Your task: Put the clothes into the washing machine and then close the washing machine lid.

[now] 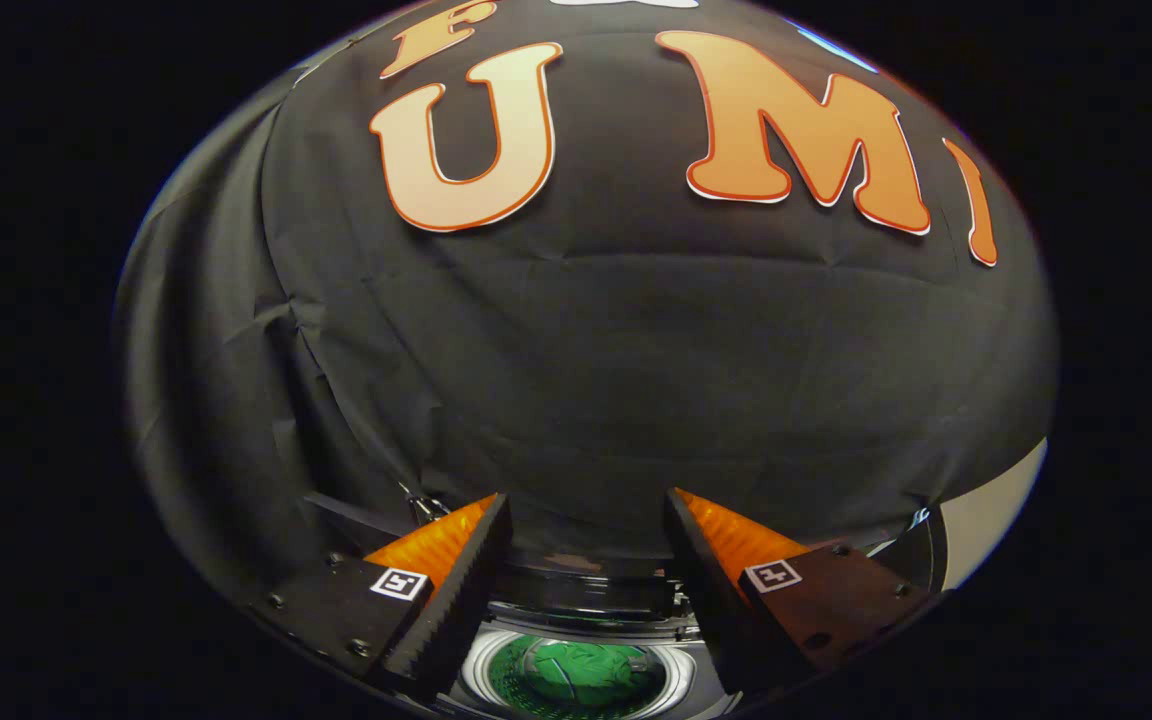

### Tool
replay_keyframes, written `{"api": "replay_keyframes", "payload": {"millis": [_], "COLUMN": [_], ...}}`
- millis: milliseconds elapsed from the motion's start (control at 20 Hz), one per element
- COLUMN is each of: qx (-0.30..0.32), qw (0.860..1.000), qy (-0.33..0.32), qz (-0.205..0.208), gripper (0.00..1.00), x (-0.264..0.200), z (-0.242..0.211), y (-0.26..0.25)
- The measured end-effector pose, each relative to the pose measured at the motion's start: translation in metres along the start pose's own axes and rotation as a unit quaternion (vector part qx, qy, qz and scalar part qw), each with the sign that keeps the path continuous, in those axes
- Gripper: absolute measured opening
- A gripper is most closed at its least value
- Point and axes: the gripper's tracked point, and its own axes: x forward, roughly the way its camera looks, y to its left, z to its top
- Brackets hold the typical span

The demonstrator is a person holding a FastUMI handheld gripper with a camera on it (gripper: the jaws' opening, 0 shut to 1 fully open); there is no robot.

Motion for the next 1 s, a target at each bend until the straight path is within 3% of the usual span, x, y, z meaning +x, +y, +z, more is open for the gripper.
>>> {"api": "replay_keyframes", "payload": {"millis": [1000], "qx": [-0.004], "qw": [1.000], "qy": [-0.001], "qz": [-0.018], "gripper": [1.00], "x": [-0.048], "z": [-0.036], "y": [0.010]}}
